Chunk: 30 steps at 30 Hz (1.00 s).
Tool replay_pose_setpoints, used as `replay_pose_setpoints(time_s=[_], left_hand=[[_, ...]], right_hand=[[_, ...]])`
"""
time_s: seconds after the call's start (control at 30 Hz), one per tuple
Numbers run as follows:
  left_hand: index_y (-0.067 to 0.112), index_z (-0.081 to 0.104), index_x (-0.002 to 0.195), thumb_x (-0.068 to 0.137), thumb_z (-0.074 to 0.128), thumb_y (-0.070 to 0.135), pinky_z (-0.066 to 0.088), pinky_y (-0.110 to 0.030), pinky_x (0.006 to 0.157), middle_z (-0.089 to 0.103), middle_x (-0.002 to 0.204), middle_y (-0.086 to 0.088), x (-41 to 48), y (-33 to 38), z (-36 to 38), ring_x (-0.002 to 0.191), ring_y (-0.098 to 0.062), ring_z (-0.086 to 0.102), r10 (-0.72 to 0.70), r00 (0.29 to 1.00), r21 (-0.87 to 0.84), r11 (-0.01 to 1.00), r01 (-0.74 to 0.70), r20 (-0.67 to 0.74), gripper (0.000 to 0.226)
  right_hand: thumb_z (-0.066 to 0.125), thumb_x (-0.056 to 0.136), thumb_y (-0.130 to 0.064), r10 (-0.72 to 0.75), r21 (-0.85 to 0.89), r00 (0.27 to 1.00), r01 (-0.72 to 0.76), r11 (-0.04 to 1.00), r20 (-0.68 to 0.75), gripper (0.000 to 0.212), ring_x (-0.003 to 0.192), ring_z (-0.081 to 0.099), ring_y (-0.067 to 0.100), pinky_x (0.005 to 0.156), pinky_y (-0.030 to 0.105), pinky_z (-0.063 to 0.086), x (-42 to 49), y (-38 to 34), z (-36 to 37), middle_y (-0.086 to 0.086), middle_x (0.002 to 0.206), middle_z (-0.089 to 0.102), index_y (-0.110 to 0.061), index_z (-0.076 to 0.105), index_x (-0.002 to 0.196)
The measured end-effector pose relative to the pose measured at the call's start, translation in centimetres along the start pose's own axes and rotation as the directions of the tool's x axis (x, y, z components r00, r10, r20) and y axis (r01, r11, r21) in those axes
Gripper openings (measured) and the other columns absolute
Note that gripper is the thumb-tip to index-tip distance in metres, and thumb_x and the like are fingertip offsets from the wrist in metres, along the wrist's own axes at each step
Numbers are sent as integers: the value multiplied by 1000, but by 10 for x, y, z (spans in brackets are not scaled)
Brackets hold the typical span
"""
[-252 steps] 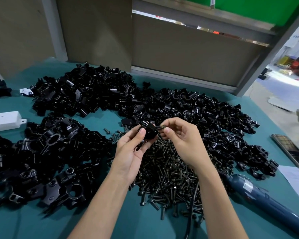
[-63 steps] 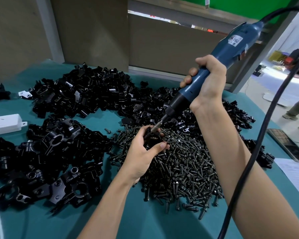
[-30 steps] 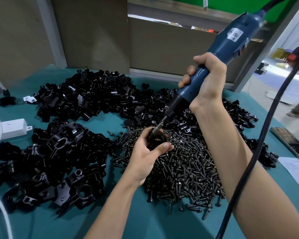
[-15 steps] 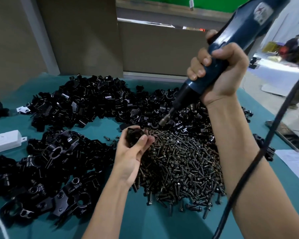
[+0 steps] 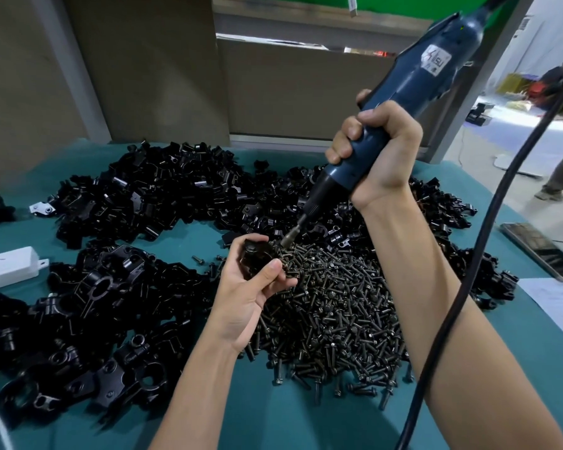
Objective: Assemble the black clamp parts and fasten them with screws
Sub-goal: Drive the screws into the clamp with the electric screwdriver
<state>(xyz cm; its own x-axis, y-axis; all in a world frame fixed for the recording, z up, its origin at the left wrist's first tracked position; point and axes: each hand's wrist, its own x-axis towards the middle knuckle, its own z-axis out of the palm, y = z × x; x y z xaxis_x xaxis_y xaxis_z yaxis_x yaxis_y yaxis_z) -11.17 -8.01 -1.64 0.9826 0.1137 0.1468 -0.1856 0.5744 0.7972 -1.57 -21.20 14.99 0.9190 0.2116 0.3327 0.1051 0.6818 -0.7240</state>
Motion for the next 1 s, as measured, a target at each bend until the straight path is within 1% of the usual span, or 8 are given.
replay_pose_setpoints(time_s=[0.13, 0.33, 0.53, 0.67, 0.83, 1.0], left_hand=[[19, 59, 115, 78, 73, 8, 59, -32, 76, 61, 73, -2, -1, 1, 2, 69, -13, 64, -5, 1000, 19, 1000, 6, -3, 41], [18, 58, 115, 77, 74, 7, 59, -32, 79, 62, 73, 0, -3, 2, 4, 68, -14, 67, -1, 1000, 33, 999, 1, -1, 43], [14, 56, 116, 77, 73, 4, 59, -33, 75, 62, 74, 2, -4, 4, 3, 68, -13, 64, 2, 1000, 41, 999, -2, 14, 43], [12, 56, 116, 76, 74, 4, 59, -33, 75, 60, 76, 1, -3, 3, 4, 69, -13, 62, 5, 1000, 58, 998, -5, 3, 45], [15, 57, 115, 76, 75, 6, 59, -34, 77, 62, 77, 2, -3, 3, 1, 69, -13, 64, 17, 1000, 71, 997, -16, -6, 44], [13, 55, 117, 77, 74, 5, 60, -35, 76, 63, 76, 3, -3, 3, 0, 68, -14, 66, 27, 1000, 71, 997, -26, -10, 45]], right_hand=[[48, 67, -9, 7, 4, 1000, -7, 1000, -12, 15, 40, 38, 14, 45, 22, 35, 2, 1, 0, -2, 52, 42, -15, 48, 81], [51, 65, -10, 24, -55, 998, -26, 998, -50, 15, 42, 37, 15, 47, 22, 35, 5, 4, 1, -2, 53, 43, -14, 48, 80], [53, 65, -12, 54, -72, 996, -60, 996, -75, 16, 42, 37, 15, 47, 22, 35, 9, 7, 3, -1, 54, 42, -13, 48, 80], [53, 64, -12, 70, -104, 994, -78, 991, -77, 16, 42, 36, 15, 46, 23, 34, 11, 10, 5, -1, 54, 41, -14, 46, 78], [54, 62, -12, 67, -113, 995, -75, 991, -76, 14, 40, 36, 15, 44, 22, 35, 12, 12, 9, -1, 53, 42, -14, 45, 74], [54, 62, -12, 74, -133, 995, -83, 988, -71, 14, 40, 36, 16, 44, 23, 34, 13, 14, 11, -1, 53, 42, -14, 44, 73]])
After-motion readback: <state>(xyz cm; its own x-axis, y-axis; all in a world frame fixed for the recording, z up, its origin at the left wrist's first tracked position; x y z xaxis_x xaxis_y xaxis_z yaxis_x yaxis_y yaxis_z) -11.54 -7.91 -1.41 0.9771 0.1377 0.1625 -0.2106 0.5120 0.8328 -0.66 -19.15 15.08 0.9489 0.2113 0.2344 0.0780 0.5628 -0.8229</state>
